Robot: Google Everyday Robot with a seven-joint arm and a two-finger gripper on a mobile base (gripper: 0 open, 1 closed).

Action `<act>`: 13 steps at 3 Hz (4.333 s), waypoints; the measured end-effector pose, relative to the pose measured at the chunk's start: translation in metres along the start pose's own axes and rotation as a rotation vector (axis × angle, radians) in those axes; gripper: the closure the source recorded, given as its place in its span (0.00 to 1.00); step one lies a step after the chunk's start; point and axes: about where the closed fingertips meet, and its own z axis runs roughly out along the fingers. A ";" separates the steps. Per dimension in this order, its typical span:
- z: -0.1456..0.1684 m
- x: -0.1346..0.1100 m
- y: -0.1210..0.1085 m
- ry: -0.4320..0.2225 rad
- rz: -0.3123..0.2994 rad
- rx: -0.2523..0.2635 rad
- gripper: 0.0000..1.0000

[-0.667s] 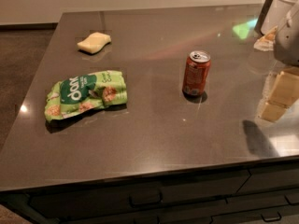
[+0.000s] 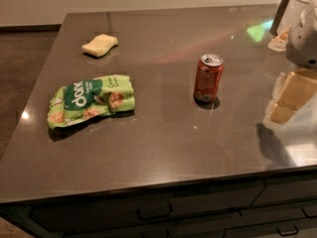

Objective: Move coke can near green rice chip bag

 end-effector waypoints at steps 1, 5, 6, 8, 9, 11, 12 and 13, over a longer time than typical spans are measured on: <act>0.017 -0.011 -0.026 -0.025 0.065 0.046 0.00; 0.092 -0.060 -0.096 -0.235 0.300 0.009 0.00; 0.108 -0.069 -0.096 -0.271 0.318 -0.015 0.00; 0.124 -0.089 -0.095 -0.323 0.319 -0.051 0.39; 0.121 -0.097 -0.090 -0.354 0.299 -0.069 0.62; 0.115 -0.139 -0.058 -0.437 0.202 -0.156 1.00; 0.118 -0.163 -0.039 -0.455 0.141 -0.198 1.00; 0.119 -0.185 -0.025 -0.459 0.074 -0.218 1.00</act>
Offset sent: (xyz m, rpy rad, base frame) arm 0.1156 0.0054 -0.0178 0.2049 -0.1089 -0.2380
